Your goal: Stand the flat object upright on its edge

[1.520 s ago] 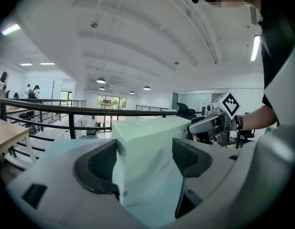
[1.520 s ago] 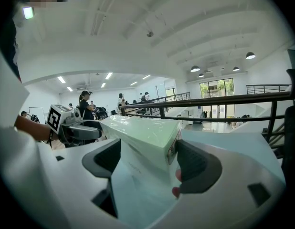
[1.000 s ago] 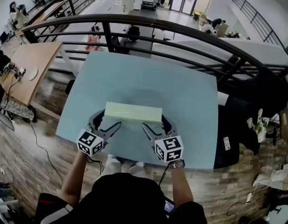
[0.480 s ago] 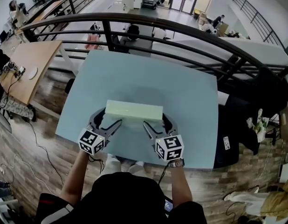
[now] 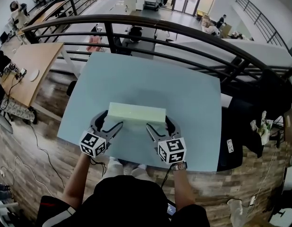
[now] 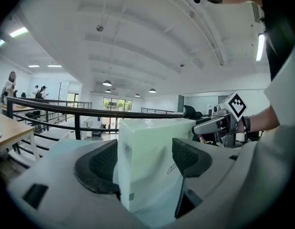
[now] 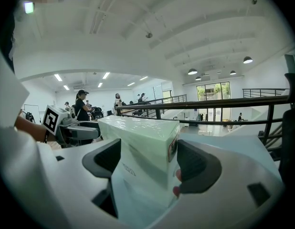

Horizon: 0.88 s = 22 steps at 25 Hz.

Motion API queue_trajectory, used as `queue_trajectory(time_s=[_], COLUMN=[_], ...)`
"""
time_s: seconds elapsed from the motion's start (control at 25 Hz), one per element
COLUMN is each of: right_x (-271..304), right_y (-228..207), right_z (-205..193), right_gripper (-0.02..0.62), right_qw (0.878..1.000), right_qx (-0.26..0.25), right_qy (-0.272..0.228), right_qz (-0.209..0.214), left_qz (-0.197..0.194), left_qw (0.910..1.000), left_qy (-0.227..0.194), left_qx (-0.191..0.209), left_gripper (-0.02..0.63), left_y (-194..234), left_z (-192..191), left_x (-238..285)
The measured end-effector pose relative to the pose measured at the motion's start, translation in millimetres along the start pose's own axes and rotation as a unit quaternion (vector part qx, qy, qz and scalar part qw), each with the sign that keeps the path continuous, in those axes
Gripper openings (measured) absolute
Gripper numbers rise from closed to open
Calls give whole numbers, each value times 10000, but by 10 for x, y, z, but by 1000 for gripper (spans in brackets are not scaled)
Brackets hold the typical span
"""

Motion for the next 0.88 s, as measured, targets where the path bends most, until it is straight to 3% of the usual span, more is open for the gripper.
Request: queue_trajectory(time_s=[0.88], right_x=[-251], right_y=[-23], right_z=[-113], right_gripper=[347], right_qw=[9992], right_qx=[217], right_qy=[-23], right_qz=[-325], left_qz=[107], left_qw=[9999], left_qy=[91], left_qx=[-93], left_gripper=[347], left_y=[-94], left_z=[-94], left_x=[-297])
Point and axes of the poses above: the fingertips, and each gripper's own axes: x forward along the fingers, y to its left, z out of its top, the point moved 6 cm from there along -x, backward along the fingers, and after that the axes turned 3 degrees about y, right-handed, at the moved point
